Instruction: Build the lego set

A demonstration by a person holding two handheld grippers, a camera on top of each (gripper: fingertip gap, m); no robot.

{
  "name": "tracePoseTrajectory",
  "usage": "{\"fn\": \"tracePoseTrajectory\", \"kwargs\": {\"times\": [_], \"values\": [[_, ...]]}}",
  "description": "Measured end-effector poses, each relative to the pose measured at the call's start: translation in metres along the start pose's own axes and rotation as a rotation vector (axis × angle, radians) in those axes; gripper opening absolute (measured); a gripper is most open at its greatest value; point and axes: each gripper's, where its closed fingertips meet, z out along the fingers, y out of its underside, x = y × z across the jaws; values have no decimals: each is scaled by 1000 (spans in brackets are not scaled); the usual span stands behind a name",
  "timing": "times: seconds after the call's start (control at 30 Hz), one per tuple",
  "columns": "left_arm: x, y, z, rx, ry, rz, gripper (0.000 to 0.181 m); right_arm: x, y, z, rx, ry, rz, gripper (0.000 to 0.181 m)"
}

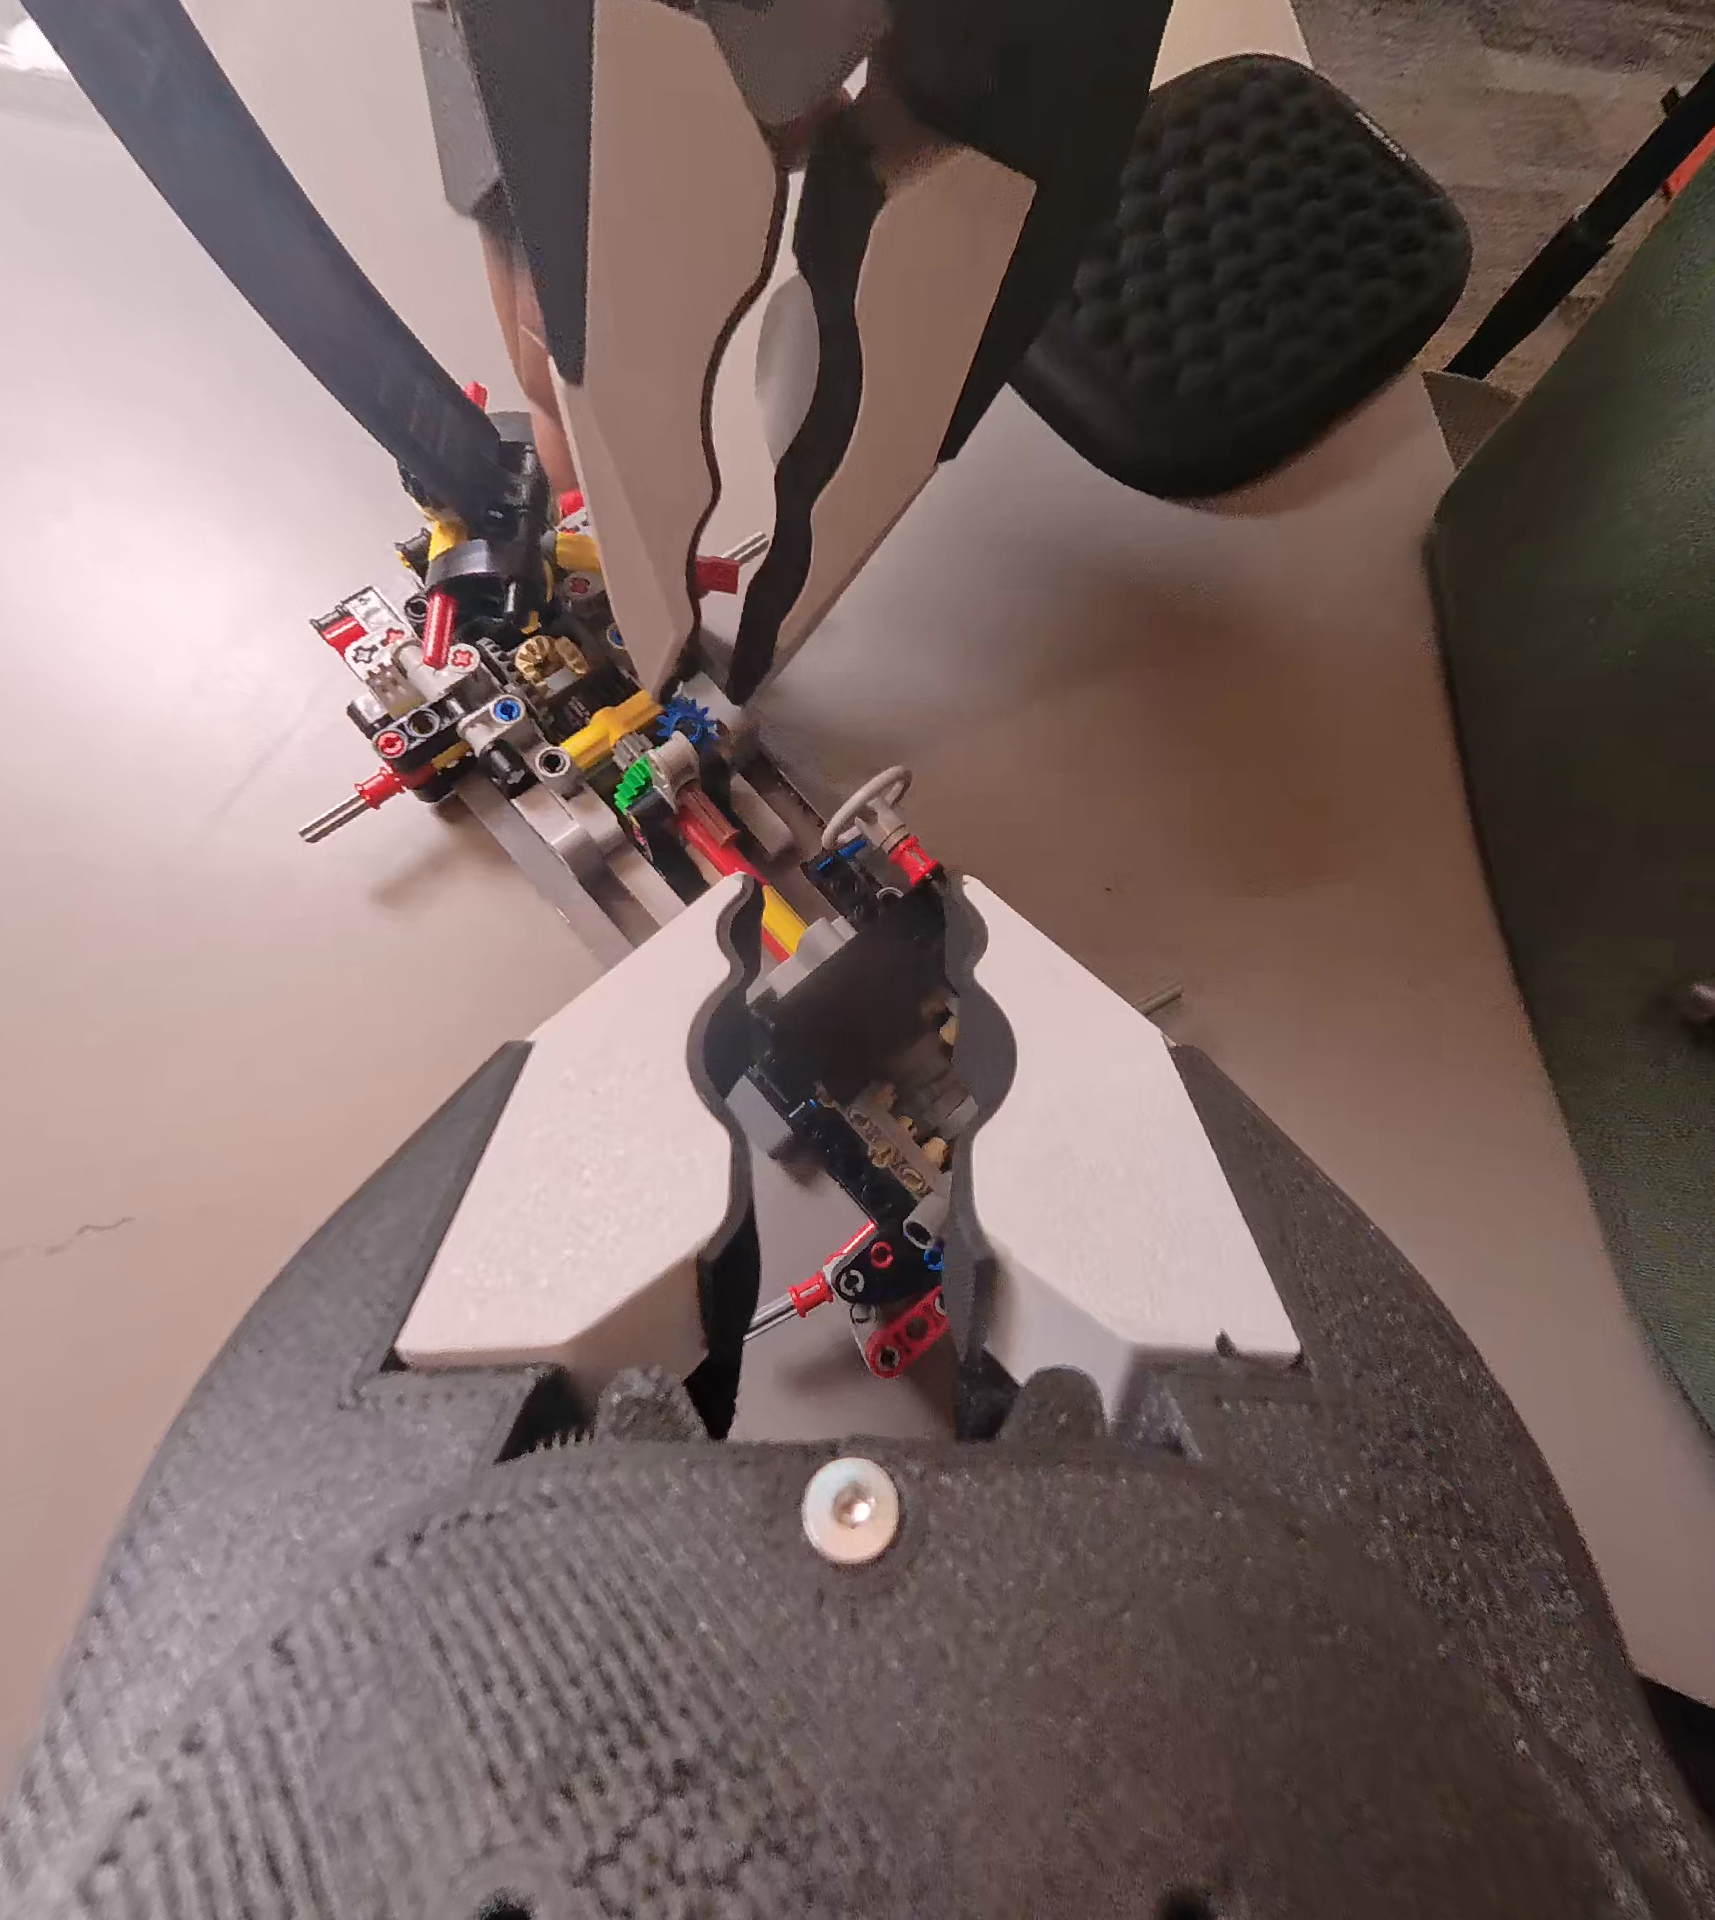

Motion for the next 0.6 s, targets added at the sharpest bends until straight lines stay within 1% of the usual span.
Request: {"fn": "tracePoseTrajectory", "kwargs": {"times": [0.03,0.17,0.37,0.43,0.6], "values": [[0,1,-2,0,0,0,35,1,0,2,-19,-3,-17,11],[-1,4,-8,-6,-6,-7,39,3,2,6,-79,-41,-59,8],[-3,4,-14,15,-26,-6,38,3,1,7,-91,-86,-48,6],[-4,3,-14,30,-36,-9,36,4,-3,2,-50,-55,-30,0],[-10,-6,-14,101,-52,-43,33,12,-17,-26,119,77,64,0]]}}
